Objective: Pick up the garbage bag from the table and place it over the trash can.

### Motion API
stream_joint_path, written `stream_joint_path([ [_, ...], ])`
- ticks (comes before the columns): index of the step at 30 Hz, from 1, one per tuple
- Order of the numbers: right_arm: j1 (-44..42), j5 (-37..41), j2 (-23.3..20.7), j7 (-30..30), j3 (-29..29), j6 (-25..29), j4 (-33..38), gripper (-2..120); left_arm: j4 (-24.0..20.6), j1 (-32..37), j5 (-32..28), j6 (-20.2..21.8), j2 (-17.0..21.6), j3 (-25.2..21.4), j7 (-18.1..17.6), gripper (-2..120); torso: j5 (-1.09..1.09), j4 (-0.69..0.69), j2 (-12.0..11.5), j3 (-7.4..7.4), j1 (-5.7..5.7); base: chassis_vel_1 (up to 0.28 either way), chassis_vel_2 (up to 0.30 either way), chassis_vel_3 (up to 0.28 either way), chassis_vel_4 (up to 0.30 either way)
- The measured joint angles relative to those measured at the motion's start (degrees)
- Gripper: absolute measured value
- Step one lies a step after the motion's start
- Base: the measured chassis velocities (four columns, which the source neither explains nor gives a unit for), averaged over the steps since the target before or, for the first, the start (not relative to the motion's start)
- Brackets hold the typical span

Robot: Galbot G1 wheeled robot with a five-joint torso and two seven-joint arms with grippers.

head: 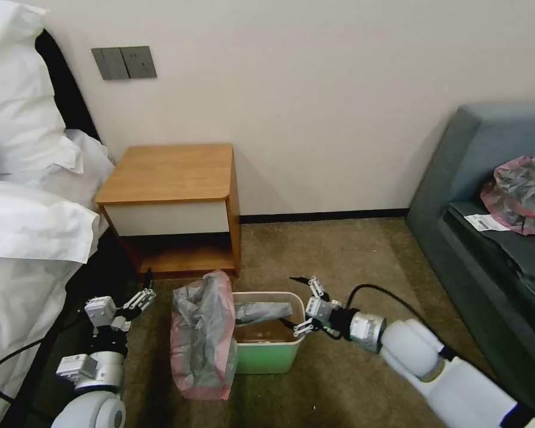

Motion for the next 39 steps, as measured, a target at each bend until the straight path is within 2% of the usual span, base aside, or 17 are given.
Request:
stream_joint_path([
  [5,-0.2,4.25,-1.96,-3.44,3.81,1.13,-1.86,100,-0.03,-0.01,0.7,0.02,-0.41,0.19,0.02,100,0.01,0.0,0.0,0.0,0.0,0.0,0.0,0.0,0.0],
  [11,-2.13,5.86,-1.26,-4.95,9.48,2.97,-3.1,100,-0.89,0.26,0.75,0.01,-0.32,0.2,0.04,100,0.01,0.01,0.0,0.0,0.0,0.0,0.0,0.0,0.0],
  [14,-4.39,8.12,-1.31,-2.73,12.17,3.28,-1.36,100,-1.22,0.4,0.7,0.01,-0.08,0.18,0.06,100,0.01,0.0,0.0,0.0,0.0,0.0,0.0,0.0,0.0],
  [18,-9.18,10.77,0.8,8.59,14.01,4.04,3.73,100,-2.62,0.65,-1.36,0.36,0.04,0.12,0.05,100,0.0,0.0,0.0,0.0,0.0,0.0,0.0,0.0,0.0],
  [19,-9.18,10.77,0.8,8.59,14.01,4.04,3.73,100,-2.62,0.65,-1.36,0.36,0.04,0.12,0.05,100,0.0,0.0,0.0,0.0,0.0,0.0,0.0,0.0,0.0],
  [20,-10.11,10.79,2.11,10.81,14.44,4.35,4.86,100,-3.87,1.05,-2.93,1.16,0.11,-0.04,-0.11,100,-0.02,0.0,-0.01,0.0,0.0,0.0,0.0,0.0,0.0],
  [23,-12.2,10.26,6.07,14.89,15.33,5.2,7.96,100,-13.16,3.73,-10.68,7.91,1.67,-0.51,-2.11,100,0.0,0.0,0.0,0.0,0.0,0.0,0.0,0.0,0.0],
  [24,-12.2,10.26,6.07,14.89,15.33,5.2,7.96,100,-13.16,3.73,-10.68,7.91,1.67,-0.51,-2.11,100,0.0,0.0,0.0,0.0,0.0,0.0,0.0,0.0,0.0],
  [27,-13.52,8.81,10.46,18.3,14.92,5.38,10.37,100,-24.79,6.79,-20.4,16.88,4.33,-0.77,-5.84,100,0.03,0.0,0.0,-0.01,0.0,0.0,0.0,0.0,0.0],
  [28,-13.52,8.81,10.46,18.3,14.92,5.38,10.37,100,-24.79,6.79,-20.4,16.88,4.33,-0.77,-5.84,100,0.03,0.0,0.0,-0.01,0.0,0.0,0.0,0.0,0.0],
  [30,-13.92,7.47,13.4,18.47,14.57,5.97,10.88,100,-30.72,7.73,-27.8,23.95,6.32,-0.1,-8.32,100,0.01,0.01,0.0,-0.01,0.0,0.0,0.0,0.0,0.0],
  [32,-14.06,6.76,14.66,18.19,14.39,6.81,10.37,100,-31.61,7.93,-30.68,27.32,7.39,0.68,-8.77,100,-0.02,0.01,0.0,0.0,0.0,0.0,0.0,0.0,0.0],
  [33,-14.06,6.76,14.66,18.19,14.39,6.81,10.37,100,-31.61,7.93,-30.68,27.32,7.39,0.68,-8.77,100,-0.02,0.01,0.0,0.0,0.0,0.0,0.0,0.0,0.0],
  [35,-14.23,6.47,15.84,17.88,14.33,7.65,9.63,100,-31.75,8.12,-31.05,29.27,8.78,1.9,-6.84,100,-0.01,0.0,0.0,0.0,0.0,0.0,0.0,0.0,0.0],
  [39,-14.21,6.47,16.76,16.94,14.6,8.68,8.95,100,-30.74,8.74,-28.62,27.73,9.47,4.36,-3.64,100,0.02,0.0,0.0,-0.01,0.0,0.0,0.0,0.0,0.0],
])
